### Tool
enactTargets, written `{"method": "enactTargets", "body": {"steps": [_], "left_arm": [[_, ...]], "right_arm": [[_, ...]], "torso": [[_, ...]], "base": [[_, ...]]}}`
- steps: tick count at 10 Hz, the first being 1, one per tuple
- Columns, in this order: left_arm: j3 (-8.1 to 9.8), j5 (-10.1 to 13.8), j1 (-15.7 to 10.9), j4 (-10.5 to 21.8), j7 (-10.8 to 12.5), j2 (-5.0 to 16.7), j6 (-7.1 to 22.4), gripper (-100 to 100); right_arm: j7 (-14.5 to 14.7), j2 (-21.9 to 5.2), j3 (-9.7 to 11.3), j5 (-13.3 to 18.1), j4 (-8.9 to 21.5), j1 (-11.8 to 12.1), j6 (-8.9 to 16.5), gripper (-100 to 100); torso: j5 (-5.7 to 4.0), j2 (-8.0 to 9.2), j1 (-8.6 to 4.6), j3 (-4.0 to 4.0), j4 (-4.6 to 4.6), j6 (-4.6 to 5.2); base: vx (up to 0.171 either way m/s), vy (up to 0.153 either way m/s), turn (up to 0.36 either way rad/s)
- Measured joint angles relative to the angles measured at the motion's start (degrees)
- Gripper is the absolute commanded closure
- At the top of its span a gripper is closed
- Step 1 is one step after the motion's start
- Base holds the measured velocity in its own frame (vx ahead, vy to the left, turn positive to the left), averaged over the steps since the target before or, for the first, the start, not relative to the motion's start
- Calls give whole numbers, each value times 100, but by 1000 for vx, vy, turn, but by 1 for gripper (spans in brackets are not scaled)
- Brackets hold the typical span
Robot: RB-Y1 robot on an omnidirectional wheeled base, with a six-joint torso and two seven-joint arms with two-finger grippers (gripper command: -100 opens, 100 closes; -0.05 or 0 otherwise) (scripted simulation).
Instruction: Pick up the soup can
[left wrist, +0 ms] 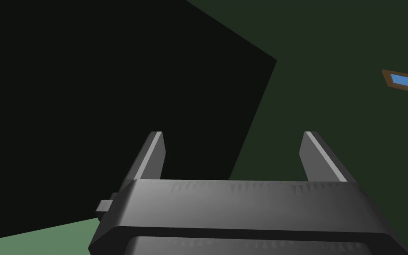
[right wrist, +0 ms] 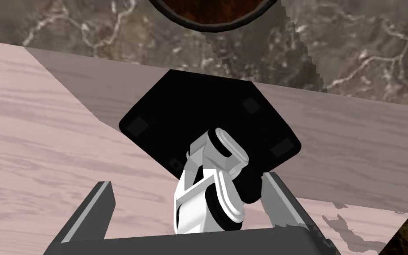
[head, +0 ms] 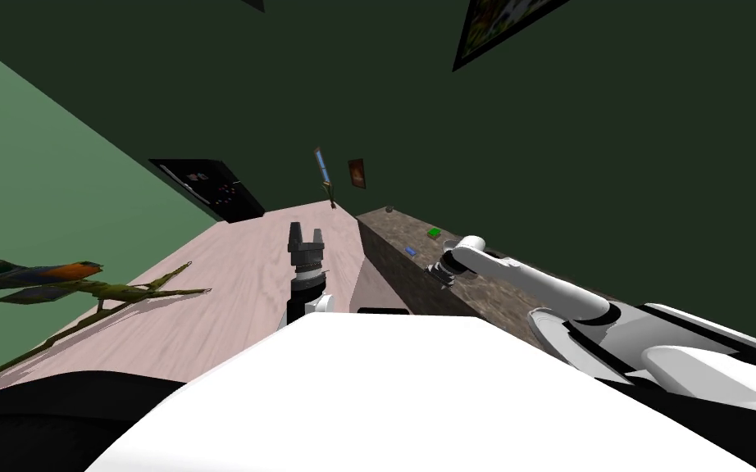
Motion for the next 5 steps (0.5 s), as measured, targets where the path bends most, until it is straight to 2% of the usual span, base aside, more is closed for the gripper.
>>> {"method": "enactTargets", "body": {"steps": [1,3,4,5], "left_arm": [[0,0,0,0,0,0,0,0],[0,0,0,0,0,1,0,0],[1,0,0,0,0,1,0,0],[0,0,-1,0,0,1,0,0]], "right_arm": [[64,-195,-22,119,23,-29,-46,-100],[83,-381,22,375,95,-219,-177,-100],[98,-501,9,473,88,-257,-221,-100],[97,-515,5,484,84,-260,-231,0]], "torso": [[-2,-3,-8,-2,-1,1],[-6,-5,-25,-4,-2,-1],[-9,-9,-40,-6,-2,0],[-9,10,-28,4,0,-1]], "base": [[120,-26,-49],[123,-64,-24],[62,-45,1],[11,-8,3]]}}
